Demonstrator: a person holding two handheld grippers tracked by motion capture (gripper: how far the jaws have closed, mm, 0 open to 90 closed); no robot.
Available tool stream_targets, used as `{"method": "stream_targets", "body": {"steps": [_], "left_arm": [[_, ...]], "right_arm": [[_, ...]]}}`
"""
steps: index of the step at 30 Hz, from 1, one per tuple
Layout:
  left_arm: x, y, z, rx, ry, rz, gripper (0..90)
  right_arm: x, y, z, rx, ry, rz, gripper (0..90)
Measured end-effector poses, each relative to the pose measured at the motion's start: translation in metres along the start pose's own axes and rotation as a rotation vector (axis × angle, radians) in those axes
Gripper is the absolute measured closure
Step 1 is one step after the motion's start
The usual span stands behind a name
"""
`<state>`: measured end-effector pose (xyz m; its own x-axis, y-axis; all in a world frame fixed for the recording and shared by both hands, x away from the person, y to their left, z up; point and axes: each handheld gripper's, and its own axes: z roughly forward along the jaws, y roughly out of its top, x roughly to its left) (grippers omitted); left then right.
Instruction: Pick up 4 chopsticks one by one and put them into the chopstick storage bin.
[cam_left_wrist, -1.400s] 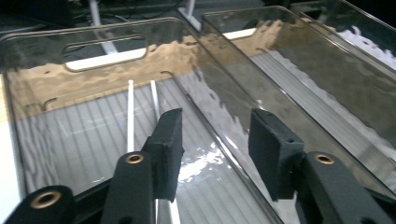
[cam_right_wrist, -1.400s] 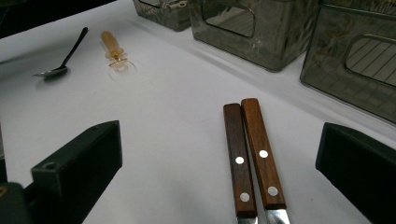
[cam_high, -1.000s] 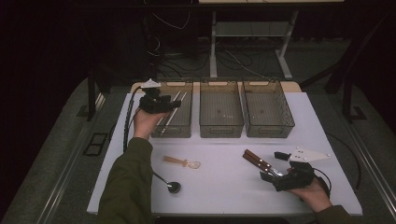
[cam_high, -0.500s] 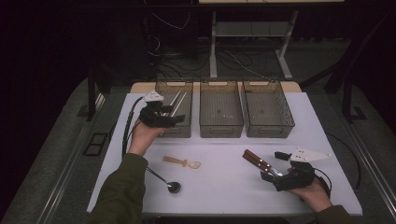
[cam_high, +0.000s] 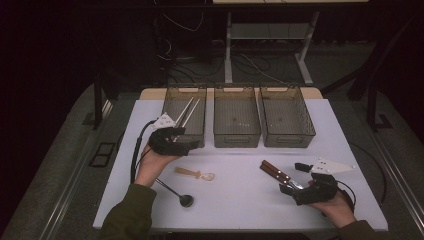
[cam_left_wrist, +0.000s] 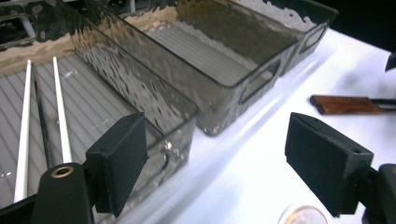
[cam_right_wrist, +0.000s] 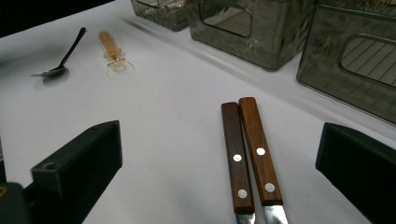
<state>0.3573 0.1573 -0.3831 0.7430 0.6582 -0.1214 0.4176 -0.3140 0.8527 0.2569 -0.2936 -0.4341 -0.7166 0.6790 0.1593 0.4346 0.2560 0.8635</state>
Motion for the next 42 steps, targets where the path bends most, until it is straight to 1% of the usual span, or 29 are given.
{"method": "stream_targets", "body": {"steps": [2, 3, 8, 10, 12, 17, 20, 21, 23, 24, 25, 27, 28, 30, 32, 33, 34, 36, 37, 38, 42], "left_arm": [[-0.004, -0.007, -0.003, 0.001, 0.01, 0.007, 21.1], [-0.005, -0.01, -0.003, 0.01, 0.01, 0.002, 21.8], [-0.013, -0.027, -0.005, 0.057, 0.011, 0.003, 23.9], [-0.015, -0.033, -0.006, 0.077, 0.003, 0.002, 24.6], [-0.017, -0.038, -0.007, 0.092, 0.004, -0.001, 25.6], [-0.021, -0.047, -0.012, 0.102, 0.004, -0.015, 31.2], [-0.026, -0.051, -0.014, 0.11, 0.0, -0.006, 36.7], [-0.029, -0.052, -0.015, 0.11, -0.005, -0.006, 40.5], [-0.033, -0.054, -0.014, 0.121, -0.014, 0.007, 48.1], [-0.037, -0.055, -0.014, 0.131, -0.023, 0.019, 53.6], [-0.039, -0.056, -0.013, 0.133, -0.031, 0.019, 59.4], [-0.045, -0.057, -0.01, 0.147, -0.056, 0.035, 68.1], [-0.047, -0.057, -0.008, 0.153, -0.059, 0.042, 72.2], [-0.051, -0.057, -0.004, 0.168, -0.065, 0.058, 78.4], [-0.053, -0.058, -0.001, 0.184, -0.069, 0.065, 84.8], [-0.053, -0.058, 0.001, 0.197, -0.067, 0.079, 87.5], [-0.054, -0.059, 0.003, 0.199, -0.068, 0.072, 89.2], [-0.053, -0.06, 0.007, 0.201, -0.075, 0.061, 89.3], [-0.052, -0.06, 0.008, 0.211, -0.073, 0.07, 89.3], [-0.053, -0.06, 0.01, 0.212, -0.074, 0.061, 89.3], [-0.053, -0.061, 0.014, 0.229, -0.075, 0.067, 89.3]], "right_arm": [[0.0, 0.0, -0.001, 0.0, 0.001, 0.001, 0.8], [0.0, 0.0, -0.001, -0.001, 0.001, 0.0, 0.8], [0.001, 0.0, -0.002, -0.002, -0.001, -0.005, 0.7], [0.001, 0.0, -0.002, -0.001, 0.0, -0.002, 0.8], [0.001, 0.0, -0.002, 0.0, 0.0, -0.003, 0.7], [0.002, 0.0, -0.002, 0.001, 0.0, -0.005, 0.7], [0.002, 0.0, -0.002, 0.0, -0.001, -0.008, 0.7], [0.002, 0.0, -0.002, 0.003, -0.002, -0.008, 0.7], [0.002, 0.0, -0.002, 0.005, -0.002, -0.007, 0.8], [0.002, 0.0, -0.002, 0.005, -0.002, -0.006, 0.8], [0.002, 0.0, -0.002, 0.005, -0.003, -0.005, 0.8], [0.002, 0.0, -0.002, 0.006, -0.003, -0.006, 0.8], [0.002, 0.0, -0.002, 0.006, -0.003, -0.008, 0.8], [0.002, 0.0, -0.002, 0.006, -0.003, -0.008, 0.8], [0.002, 0.0, -0.001, 0.007, -0.002, -0.011, 0.8], [0.002, 0.0, -0.001, 0.007, -0.002, -0.011, 0.8], [0.002, 0.0, -0.001, 0.007, -0.002, -0.011, 0.8], [0.002, 0.0, -0.001, 0.008, -0.002, -0.011, 0.8], [0.002, 0.0, -0.001, 0.009, -0.003, -0.012, 0.8], [0.002, 0.0, -0.001, 0.01, -0.003, -0.012, 0.8], [0.002, 0.0, -0.001, 0.01, -0.004, -0.013, 0.8]]}}
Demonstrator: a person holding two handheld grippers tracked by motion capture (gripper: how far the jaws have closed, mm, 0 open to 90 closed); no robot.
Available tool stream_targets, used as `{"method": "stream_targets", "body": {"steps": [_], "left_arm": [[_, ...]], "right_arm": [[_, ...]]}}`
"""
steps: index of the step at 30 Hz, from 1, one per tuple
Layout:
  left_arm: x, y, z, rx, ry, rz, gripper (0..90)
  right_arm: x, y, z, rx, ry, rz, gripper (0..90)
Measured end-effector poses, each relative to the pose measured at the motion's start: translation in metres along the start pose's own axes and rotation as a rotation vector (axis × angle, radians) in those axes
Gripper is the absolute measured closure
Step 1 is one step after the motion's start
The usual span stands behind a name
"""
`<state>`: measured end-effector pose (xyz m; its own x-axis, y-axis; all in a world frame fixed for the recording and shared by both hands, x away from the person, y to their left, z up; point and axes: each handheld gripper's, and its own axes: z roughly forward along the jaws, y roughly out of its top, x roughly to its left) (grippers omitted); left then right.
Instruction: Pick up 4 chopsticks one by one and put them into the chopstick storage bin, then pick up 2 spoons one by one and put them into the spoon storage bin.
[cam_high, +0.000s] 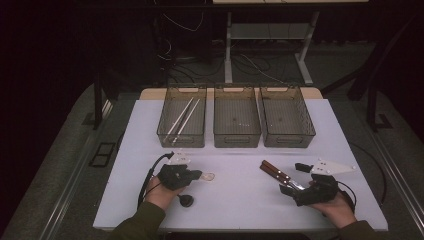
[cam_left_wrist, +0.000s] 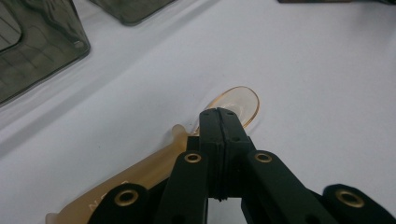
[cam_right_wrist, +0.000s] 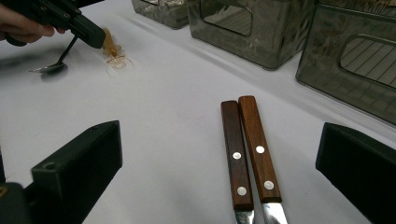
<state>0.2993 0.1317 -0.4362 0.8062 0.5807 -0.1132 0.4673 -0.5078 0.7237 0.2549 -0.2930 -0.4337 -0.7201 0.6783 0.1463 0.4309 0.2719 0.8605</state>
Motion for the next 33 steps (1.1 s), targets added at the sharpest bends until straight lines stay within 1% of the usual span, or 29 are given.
{"method": "stream_targets", "body": {"steps": [4, 6, 9, 10, 12, 13, 14, 15, 16, 17, 18, 26, 27, 30, 33], "left_arm": [[0.0, 0.0, 0.004, 0.014, -0.003, 0.004, 89.3], [0.0, 0.0, 0.006, 0.015, -0.004, -0.001, 89.3], [0.0, 0.001, 0.009, 0.033, -0.005, 0.012, 89.3], [0.0, 0.001, 0.01, 0.032, -0.004, 0.006, 89.3], [0.0, 0.001, 0.012, 0.038, -0.004, 0.008, 89.3], [0.0, 0.001, 0.013, 0.038, -0.004, 0.007, 89.3], [0.001, 0.002, 0.013, 0.037, -0.007, 0.014, 89.4], [0.001, 0.002, 0.013, 0.035, -0.008, -0.004, 89.4], [0.001, 0.002, 0.014, 0.028, -0.01, -0.011, 89.4], [0.003, 0.002, 0.014, 0.029, -0.012, 0.001, 89.4], [0.002, 0.001, 0.014, 0.032, -0.01, -0.009, 89.4], [0.006, 0.004, 0.019, 0.033, 0.011, -0.006, 89.4], [0.006, 0.005, 0.02, 0.025, 0.012, -0.014, 89.4], [0.009, 0.007, 0.021, 0.028, 0.019, -0.005, 89.4], [0.011, 0.008, 0.023, 0.022, 0.021, -0.015, 89.4]], "right_arm": [[0.0, 0.0, 0.0, 0.0, 0.0, 0.0, 0.7], [0.0, 0.0, 0.0, 0.0, -0.001, 0.001, 0.8], [0.0, 0.0, 0.0, 0.002, -0.001, 0.0, 0.8], [0.0, 0.0, 0.0, 0.002, -0.002, -0.001, 0.8], [0.0, 0.0, 0.0, 0.001, -0.001, -0.001, 0.8], [0.0, 0.0, 0.0, 0.001, -0.002, -0.001, 0.8], [0.001, 0.0, 0.0, 0.002, -0.002, -0.001, 0.8], [0.001, 0.0, 0.0, 0.002, -0.002, -0.002, 0.8], [0.001, 0.0, 0.001, 0.003, -0.002, -0.003, 0.8], [0.001, 0.0, 0.001, 0.004, -0.002, -0.002, 0.8], [0.001, 0.0, 0.001, 0.003, -0.003, -0.001, 0.7], [0.001, 0.0, 0.0, 0.002, -0.001, -0.004, 0.8], [0.001, 0.0, 0.0, 0.002, -0.001, -0.004, 0.8], [0.0, 0.0, 0.001, 0.003, -0.002, -0.003, 0.8], [0.0, 0.0, 0.001, 0.006, -0.001, -0.006, 0.8]]}}
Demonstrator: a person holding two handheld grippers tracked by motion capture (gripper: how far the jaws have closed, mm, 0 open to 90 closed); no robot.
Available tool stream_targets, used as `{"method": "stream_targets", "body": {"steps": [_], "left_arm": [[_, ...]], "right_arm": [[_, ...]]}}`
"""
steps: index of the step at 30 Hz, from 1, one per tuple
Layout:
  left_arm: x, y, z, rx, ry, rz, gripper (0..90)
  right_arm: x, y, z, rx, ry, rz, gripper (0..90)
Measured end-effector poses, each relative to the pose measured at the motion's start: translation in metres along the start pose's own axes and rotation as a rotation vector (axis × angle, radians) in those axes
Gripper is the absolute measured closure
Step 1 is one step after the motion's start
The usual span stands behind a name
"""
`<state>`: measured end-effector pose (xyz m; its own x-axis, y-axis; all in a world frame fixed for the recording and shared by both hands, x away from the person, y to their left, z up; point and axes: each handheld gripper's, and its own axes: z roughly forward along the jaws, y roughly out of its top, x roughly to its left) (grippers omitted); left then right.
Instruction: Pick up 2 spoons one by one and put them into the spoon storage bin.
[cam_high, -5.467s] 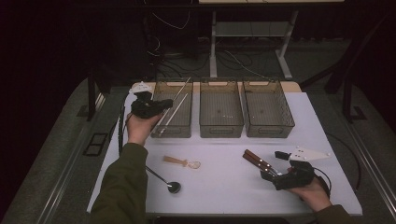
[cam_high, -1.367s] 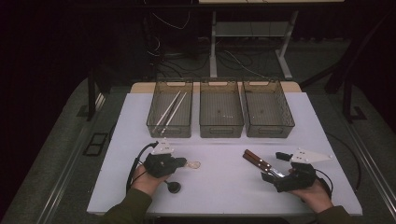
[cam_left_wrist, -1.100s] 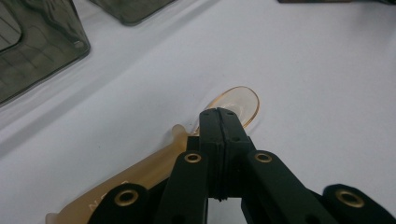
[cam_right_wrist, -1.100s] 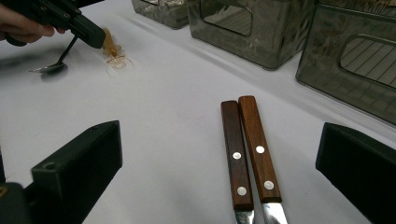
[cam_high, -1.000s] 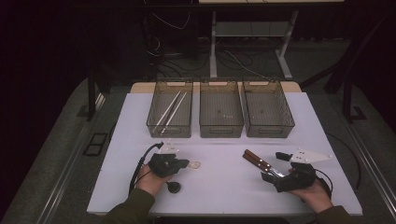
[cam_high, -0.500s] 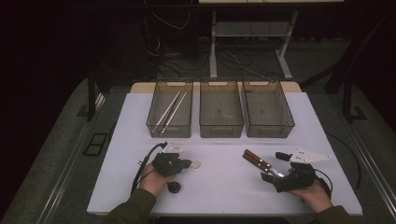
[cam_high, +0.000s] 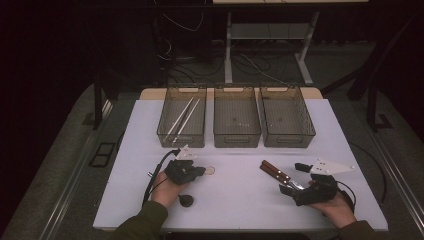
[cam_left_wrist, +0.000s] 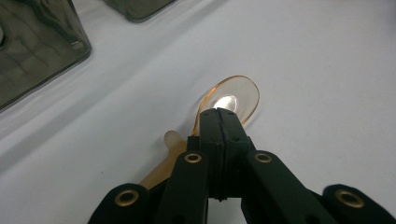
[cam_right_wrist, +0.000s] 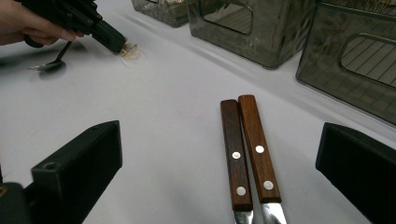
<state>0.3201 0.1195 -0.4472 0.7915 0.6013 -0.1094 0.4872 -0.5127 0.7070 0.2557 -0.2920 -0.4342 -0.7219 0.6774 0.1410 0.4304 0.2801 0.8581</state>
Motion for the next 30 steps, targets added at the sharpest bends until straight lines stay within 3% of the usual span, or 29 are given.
{"method": "stream_targets", "body": {"steps": [14, 16, 17, 24, 30], "left_arm": [[0.012, 0.008, 0.007, -0.002, 0.049, -0.02, 89.5], [0.015, 0.01, 0.009, -0.004, 0.057, -0.008, 89.5], [0.016, 0.01, 0.009, -0.007, 0.061, -0.024, 89.5], [0.019, 0.012, 0.009, -0.015, 0.064, -0.035, 89.4], [0.018, 0.012, -0.011, -0.095, 0.042, -0.033, 79.7]], "right_arm": [[0.0, 0.0, -0.001, -0.003, 0.0, 0.007, 0.8], [0.0, 0.0, -0.001, -0.003, -0.001, 0.007, 0.8], [0.0, 0.0, 0.0, -0.002, 0.0, 0.006, 0.7], [0.0, 0.0, -0.001, -0.004, 0.002, 0.007, 0.8], [0.0, 0.0, -0.001, -0.008, 0.005, 0.003, 0.8]]}}
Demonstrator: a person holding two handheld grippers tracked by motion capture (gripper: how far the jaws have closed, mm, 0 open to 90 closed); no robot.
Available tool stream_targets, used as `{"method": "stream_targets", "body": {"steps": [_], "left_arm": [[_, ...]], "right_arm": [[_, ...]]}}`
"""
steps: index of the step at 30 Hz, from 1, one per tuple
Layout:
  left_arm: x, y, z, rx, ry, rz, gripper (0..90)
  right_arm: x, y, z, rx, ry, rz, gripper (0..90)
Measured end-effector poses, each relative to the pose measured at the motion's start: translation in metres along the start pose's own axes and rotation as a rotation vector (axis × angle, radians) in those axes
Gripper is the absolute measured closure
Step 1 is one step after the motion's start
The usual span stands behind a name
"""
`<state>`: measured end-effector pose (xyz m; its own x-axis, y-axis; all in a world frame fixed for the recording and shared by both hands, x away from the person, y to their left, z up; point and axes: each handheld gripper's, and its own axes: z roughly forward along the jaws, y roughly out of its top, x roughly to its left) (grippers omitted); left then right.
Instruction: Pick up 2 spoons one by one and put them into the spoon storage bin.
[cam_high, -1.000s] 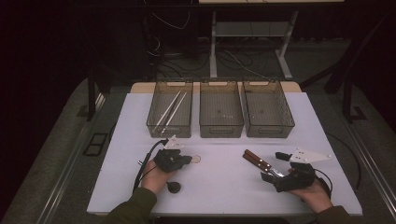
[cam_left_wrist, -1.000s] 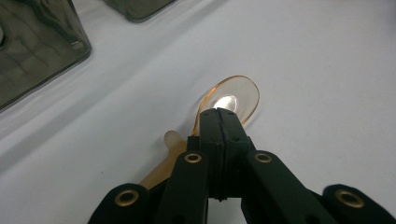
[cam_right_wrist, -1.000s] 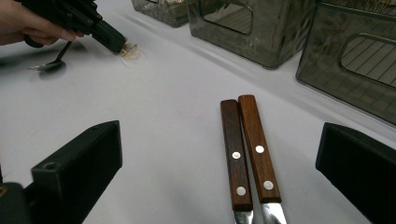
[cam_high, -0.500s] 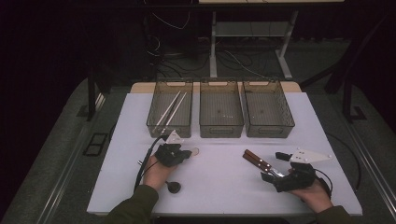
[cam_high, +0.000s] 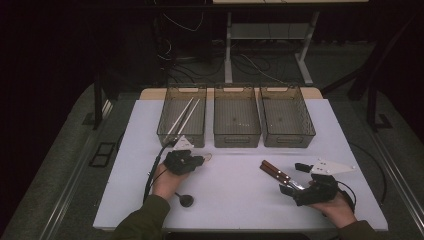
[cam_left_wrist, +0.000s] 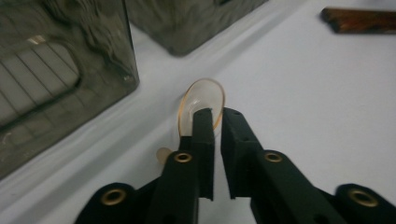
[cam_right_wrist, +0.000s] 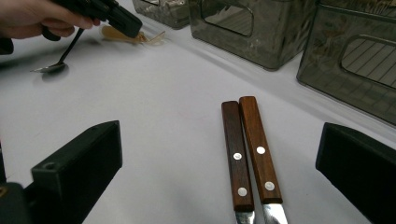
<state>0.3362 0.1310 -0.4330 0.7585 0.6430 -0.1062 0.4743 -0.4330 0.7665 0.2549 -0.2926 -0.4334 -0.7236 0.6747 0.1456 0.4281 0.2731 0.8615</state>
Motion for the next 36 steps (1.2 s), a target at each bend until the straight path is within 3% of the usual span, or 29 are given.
{"method": "stream_targets", "body": {"steps": [4, 8, 17, 19, 26, 36], "left_arm": [[0.005, -0.004, -0.019, -0.035, -0.005, -0.013, 68.9], [0.013, -0.011, -0.031, -0.039, 0.022, -0.015, 59.5], [0.029, -0.023, -0.036, 0.027, 0.029, -0.001, 38.7], [0.03, -0.024, -0.034, 0.029, 0.026, -0.011, 37.8], [0.032, -0.027, -0.026, 0.096, 0.064, 0.023, 40.2], [0.031, -0.029, -0.022, 0.146, 0.066, 0.072, 48.4]], "right_arm": [[0.0, 0.0, -0.001, -0.001, 0.004, -0.001, 0.8], [0.001, 0.0, -0.001, 0.0, 0.005, -0.001, 0.7], [0.001, 0.0, 0.0, 0.002, 0.006, -0.003, 0.8], [0.001, 0.0, 0.0, 0.003, 0.007, -0.002, 0.8], [0.001, 0.0, 0.0, 0.002, 0.009, -0.006, 0.8], [0.001, 0.0, 0.0, 0.002, 0.009, -0.007, 0.7]]}}
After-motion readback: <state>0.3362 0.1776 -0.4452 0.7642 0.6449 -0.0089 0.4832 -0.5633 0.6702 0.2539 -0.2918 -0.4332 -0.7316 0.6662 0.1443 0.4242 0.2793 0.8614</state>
